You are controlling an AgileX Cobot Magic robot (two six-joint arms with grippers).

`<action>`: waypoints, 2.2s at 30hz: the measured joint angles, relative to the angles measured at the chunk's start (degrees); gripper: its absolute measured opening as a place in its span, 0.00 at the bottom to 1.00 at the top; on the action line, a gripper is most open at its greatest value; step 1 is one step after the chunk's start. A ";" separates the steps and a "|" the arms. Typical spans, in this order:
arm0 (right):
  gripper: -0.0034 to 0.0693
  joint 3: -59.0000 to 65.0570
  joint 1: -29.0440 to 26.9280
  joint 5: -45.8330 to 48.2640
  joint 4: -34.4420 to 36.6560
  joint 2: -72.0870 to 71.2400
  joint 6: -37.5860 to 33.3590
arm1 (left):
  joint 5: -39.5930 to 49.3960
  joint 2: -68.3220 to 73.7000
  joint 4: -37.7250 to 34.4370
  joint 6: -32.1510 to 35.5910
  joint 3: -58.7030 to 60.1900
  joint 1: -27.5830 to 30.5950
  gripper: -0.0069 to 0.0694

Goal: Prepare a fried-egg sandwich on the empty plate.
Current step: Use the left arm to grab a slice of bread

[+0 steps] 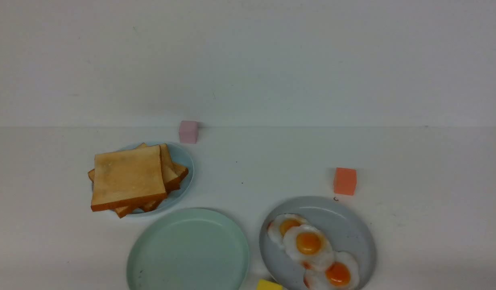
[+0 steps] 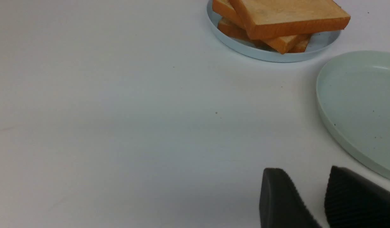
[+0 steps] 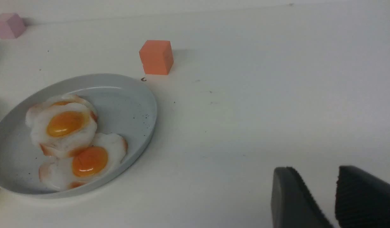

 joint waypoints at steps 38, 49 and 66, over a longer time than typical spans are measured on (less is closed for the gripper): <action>0.38 0.02 0.00 -0.54 0.00 0.00 0.00 | -0.05 0.00 0.05 0.00 0.00 0.00 0.40; 0.38 0.60 0.00 -17.12 0.05 0.00 0.06 | -14.71 0.00 0.05 0.00 0.58 0.00 0.40; 0.38 -3.70 0.00 -36.00 0.36 0.00 7.73 | -34.98 0.00 -10.47 -10.54 -2.30 0.00 0.40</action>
